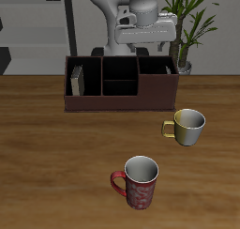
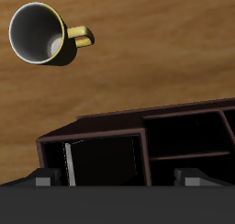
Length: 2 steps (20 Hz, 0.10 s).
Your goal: Place the yellow book into the back desk caddy's left compartment and place the black book into the back desk caddy's right compartment
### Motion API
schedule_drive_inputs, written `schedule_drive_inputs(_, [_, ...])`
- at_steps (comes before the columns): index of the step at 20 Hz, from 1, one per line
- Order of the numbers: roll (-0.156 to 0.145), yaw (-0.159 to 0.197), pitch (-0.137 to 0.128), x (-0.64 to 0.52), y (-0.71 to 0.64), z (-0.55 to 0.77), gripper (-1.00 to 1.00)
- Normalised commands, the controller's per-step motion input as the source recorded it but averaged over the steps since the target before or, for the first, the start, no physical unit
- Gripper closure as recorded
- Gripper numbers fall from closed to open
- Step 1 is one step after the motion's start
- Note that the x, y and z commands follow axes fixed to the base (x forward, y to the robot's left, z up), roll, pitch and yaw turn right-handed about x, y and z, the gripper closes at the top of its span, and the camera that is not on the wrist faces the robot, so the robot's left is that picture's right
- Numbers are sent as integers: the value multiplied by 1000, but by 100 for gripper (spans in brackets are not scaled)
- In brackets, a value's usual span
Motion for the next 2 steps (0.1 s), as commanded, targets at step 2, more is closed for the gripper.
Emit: schedule_drive_inputs(2, [-41, -1, -26, 152, -98, 138, -100])
